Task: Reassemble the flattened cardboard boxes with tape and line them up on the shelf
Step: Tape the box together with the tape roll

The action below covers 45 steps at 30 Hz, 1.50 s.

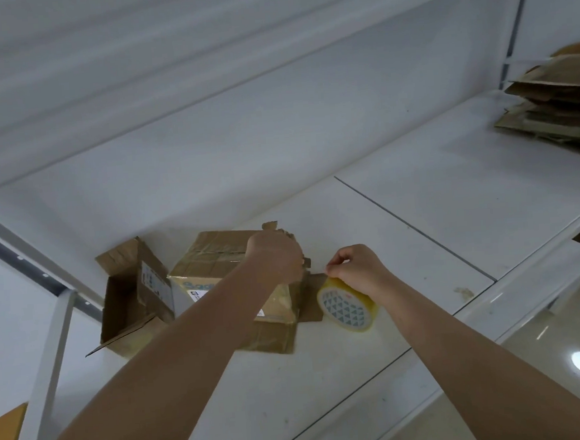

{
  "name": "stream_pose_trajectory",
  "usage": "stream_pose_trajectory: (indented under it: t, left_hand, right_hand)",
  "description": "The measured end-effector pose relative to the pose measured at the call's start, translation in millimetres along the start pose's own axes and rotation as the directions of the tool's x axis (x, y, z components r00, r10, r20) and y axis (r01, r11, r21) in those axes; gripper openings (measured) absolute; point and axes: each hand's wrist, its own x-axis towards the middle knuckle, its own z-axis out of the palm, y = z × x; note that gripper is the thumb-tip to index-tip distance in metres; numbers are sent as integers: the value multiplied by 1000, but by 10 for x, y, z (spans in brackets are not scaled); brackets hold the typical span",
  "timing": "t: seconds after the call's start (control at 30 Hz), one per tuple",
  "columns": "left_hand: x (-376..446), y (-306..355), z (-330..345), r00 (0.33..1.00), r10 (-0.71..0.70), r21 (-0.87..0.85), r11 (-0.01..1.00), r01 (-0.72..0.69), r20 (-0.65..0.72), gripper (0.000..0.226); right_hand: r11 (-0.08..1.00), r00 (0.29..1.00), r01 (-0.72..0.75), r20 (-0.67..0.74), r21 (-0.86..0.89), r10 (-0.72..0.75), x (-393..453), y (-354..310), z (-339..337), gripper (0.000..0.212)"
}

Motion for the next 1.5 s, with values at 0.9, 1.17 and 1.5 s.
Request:
stream_pose_trajectory:
  t: [0.9, 1.17, 1.5]
  left_hand:
    - [-83, 17, 352, 925, -376, -653, 715, 250, -58, 49]
    - [-757, -340, 562, 955, -7, -663, 721, -201, -297, 37]
    - [-1369, -707, 936, 944, 94, -772, 553, -313, -316, 60]
  right_hand:
    - [997, 993, -59, -102, 58, 64, -120, 164, 0, 13]
    - [979, 987, 18, -159, 201, 15, -129, -132, -166, 17]
    - [978, 989, 150, -10, 142, -150, -426, -668, 38, 18]
